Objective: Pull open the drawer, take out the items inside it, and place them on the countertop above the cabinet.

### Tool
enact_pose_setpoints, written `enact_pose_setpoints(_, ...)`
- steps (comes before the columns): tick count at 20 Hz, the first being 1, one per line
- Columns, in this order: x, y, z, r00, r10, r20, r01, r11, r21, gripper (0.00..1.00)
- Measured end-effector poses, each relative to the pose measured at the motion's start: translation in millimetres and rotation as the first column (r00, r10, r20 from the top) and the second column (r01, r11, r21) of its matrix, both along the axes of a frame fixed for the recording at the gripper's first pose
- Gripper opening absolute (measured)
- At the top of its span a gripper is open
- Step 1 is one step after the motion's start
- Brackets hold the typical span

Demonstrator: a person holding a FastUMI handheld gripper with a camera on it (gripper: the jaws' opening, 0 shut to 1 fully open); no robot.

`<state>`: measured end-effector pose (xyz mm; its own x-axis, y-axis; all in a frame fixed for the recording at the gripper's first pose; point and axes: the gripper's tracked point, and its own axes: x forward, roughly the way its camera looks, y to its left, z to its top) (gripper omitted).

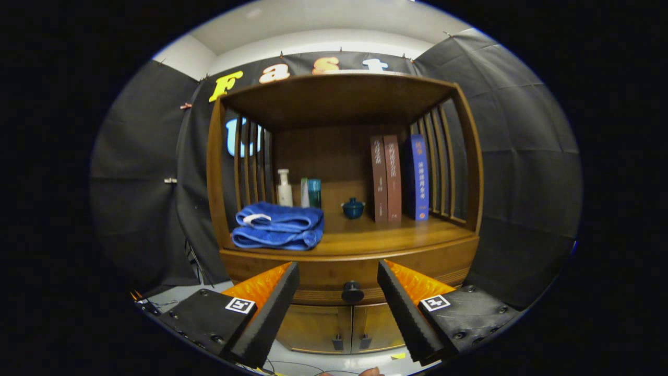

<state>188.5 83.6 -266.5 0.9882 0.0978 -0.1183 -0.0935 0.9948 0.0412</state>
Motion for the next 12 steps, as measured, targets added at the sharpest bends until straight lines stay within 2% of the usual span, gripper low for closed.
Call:
enact_pose_setpoints(6, 51, -14, -68, 0.994, -0.042, -0.102, 0.044, 0.999, 0.014, 0.99)
enact_pose_setpoints(12, 79, -23, -108, 0.983, -0.039, -0.178, 0.038, 0.999, -0.006, 0.57)
